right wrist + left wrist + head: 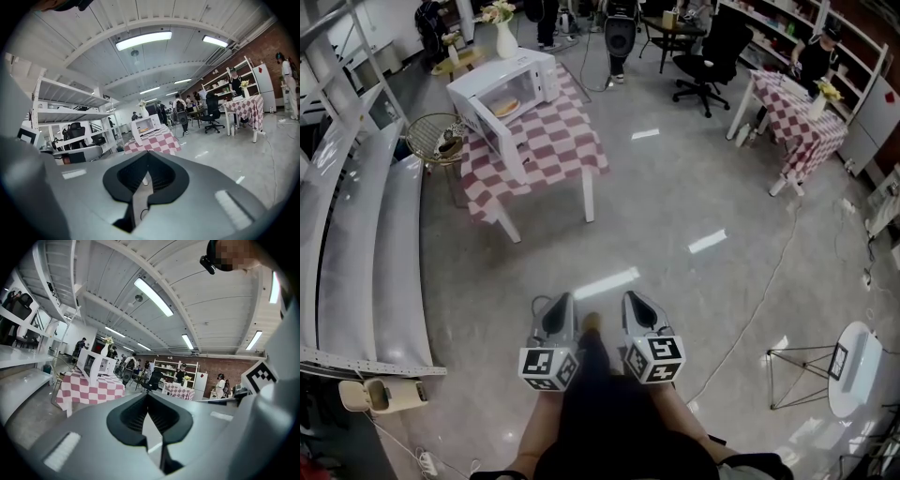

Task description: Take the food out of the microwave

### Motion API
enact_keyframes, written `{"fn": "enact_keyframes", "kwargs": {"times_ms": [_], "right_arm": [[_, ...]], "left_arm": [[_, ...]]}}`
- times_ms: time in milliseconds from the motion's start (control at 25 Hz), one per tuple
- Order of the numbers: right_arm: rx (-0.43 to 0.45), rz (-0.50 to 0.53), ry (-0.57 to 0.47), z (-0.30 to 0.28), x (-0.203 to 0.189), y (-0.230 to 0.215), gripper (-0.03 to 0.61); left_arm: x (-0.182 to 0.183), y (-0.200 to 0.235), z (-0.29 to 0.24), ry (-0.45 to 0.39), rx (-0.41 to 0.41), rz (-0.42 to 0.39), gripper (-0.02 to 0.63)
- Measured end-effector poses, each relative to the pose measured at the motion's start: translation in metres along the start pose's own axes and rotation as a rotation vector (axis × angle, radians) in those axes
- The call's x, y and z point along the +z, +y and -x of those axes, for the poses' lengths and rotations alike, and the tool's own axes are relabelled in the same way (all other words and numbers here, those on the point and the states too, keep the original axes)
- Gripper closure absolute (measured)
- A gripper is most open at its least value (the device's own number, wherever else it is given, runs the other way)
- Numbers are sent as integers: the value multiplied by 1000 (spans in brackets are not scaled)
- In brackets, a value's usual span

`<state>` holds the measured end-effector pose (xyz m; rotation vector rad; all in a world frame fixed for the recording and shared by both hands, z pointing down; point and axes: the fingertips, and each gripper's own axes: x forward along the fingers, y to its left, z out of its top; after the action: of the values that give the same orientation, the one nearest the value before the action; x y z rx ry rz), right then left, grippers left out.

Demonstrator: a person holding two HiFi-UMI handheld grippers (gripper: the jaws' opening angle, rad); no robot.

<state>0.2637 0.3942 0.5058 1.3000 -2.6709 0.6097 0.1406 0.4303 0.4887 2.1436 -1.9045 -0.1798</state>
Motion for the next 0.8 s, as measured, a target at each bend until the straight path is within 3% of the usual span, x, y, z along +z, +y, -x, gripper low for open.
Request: {"fn": "enact_keyframes", "kwargs": {"times_ms": [800], "right_arm": [[10, 16, 15, -82, 38, -25, 578]], "left_arm": [[22, 46, -75, -8, 48, 20, 606]]}}
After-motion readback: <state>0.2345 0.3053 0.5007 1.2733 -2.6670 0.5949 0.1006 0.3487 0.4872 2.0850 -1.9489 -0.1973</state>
